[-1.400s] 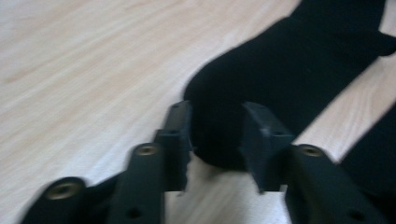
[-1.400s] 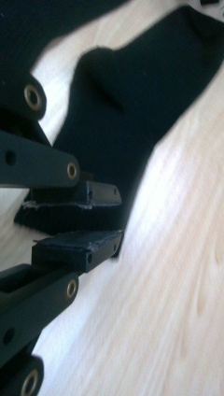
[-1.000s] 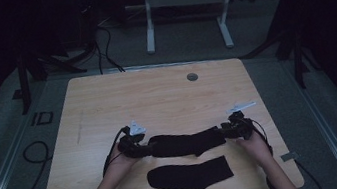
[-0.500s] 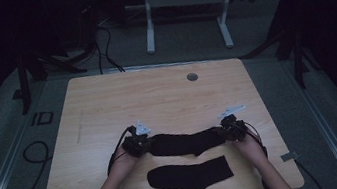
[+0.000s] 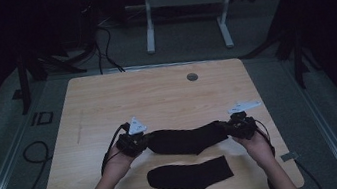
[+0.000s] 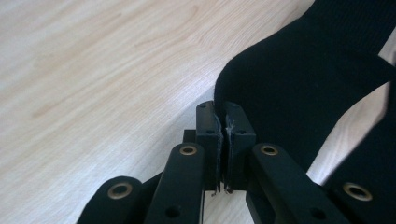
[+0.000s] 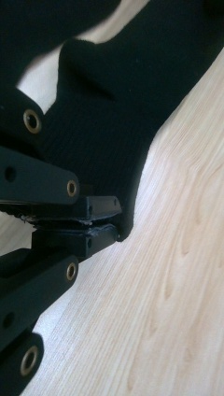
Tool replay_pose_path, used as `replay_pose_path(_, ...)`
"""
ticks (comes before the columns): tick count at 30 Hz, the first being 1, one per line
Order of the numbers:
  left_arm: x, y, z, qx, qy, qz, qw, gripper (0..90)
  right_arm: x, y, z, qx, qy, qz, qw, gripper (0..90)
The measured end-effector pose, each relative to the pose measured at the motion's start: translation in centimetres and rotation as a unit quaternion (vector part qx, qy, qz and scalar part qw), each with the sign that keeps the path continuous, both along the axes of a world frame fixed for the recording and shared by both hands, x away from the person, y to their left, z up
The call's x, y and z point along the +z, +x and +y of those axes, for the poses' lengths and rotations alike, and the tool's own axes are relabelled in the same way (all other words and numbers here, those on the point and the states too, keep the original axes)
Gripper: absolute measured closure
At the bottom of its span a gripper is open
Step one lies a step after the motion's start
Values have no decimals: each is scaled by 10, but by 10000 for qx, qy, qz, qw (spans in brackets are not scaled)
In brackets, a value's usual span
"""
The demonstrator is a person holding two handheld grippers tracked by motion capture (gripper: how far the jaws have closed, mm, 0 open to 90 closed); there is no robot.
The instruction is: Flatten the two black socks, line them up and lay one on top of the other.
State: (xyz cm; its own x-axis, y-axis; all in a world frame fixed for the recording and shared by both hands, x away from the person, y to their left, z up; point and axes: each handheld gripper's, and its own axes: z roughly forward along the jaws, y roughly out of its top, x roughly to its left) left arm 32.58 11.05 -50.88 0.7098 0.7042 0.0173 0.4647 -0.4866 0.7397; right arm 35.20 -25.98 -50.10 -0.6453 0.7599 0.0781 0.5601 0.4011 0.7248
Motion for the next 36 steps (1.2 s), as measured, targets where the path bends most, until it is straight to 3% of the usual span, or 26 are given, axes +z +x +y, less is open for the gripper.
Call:
replay_pose_path(8,19,-28,14,-174,-357,98,9992,871,22,-30,-5,233,287,-113,9993,859)
replay_pose_path(11,18,-40,20,-238,-485,242,9982,871,19,-48,-4,348,253,-63,9991,859)
replay_pose_path(12,17,-46,22,-270,-485,264,9981,871,16,-62,-3,441,204,-7,9988,859)
replay_pose_path(19,10,-73,27,-475,-504,512,9963,871,11,-92,-5,571,182,102,9981,859)
replay_pose_path(22,-5,-76,21,-535,-506,768,9943,871,2,-96,-8,542,141,199,9982,858)
replay_pose_path(28,-31,-71,14,-506,-452,1095,9917,870,-22,-94,-12,418,138,581,9973,858)
replay_pose_path(29,-34,-70,13,-473,-386,1084,9922,870,-25,-94,-12,395,101,621,9972,858)
replay_pose_path(35,-45,-65,15,-466,-411,1288,9897,869,-44,-89,-8,430,-43,816,9957,856)
replay_pose_path(36,-46,-65,15,-445,-383,1250,9904,868,-46,-88,-8,431,-21,822,9957,854)
